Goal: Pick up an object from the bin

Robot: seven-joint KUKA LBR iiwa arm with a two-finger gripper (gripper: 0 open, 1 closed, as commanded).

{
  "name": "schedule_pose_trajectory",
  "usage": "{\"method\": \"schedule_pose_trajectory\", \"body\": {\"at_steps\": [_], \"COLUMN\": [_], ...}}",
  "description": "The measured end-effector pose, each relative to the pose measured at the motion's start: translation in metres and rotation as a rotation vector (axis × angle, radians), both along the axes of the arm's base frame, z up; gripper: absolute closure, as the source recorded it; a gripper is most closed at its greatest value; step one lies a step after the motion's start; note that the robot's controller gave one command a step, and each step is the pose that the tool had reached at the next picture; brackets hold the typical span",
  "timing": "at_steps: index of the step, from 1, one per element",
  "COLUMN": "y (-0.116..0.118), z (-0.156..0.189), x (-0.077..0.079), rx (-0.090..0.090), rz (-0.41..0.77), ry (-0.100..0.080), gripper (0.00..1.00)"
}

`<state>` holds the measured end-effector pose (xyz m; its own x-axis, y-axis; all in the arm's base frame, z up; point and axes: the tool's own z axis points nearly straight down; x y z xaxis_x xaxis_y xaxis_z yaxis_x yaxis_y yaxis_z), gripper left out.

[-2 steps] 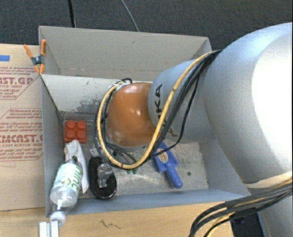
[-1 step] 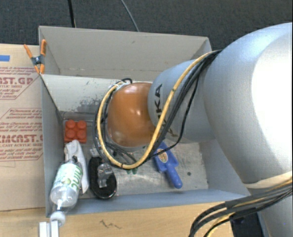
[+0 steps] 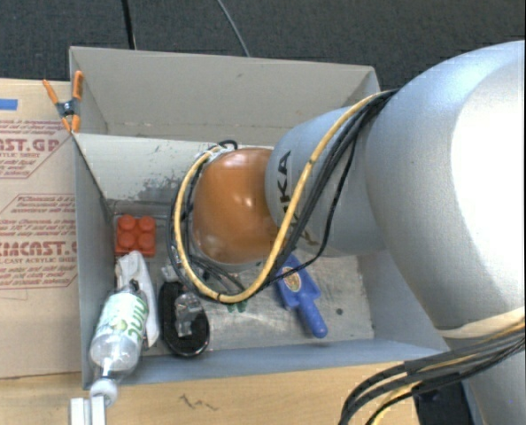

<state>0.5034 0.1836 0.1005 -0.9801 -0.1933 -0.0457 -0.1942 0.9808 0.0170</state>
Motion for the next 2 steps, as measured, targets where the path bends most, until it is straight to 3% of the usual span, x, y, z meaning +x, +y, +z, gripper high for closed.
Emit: {"method": "schedule_pose_trajectory", "body": {"at_steps": [2], "y": [0.0], "z": [0.0], "x": [0.0], "rx": [0.0], "rz": [0.0], "ry": [0.0], "gripper": [1.0]}}
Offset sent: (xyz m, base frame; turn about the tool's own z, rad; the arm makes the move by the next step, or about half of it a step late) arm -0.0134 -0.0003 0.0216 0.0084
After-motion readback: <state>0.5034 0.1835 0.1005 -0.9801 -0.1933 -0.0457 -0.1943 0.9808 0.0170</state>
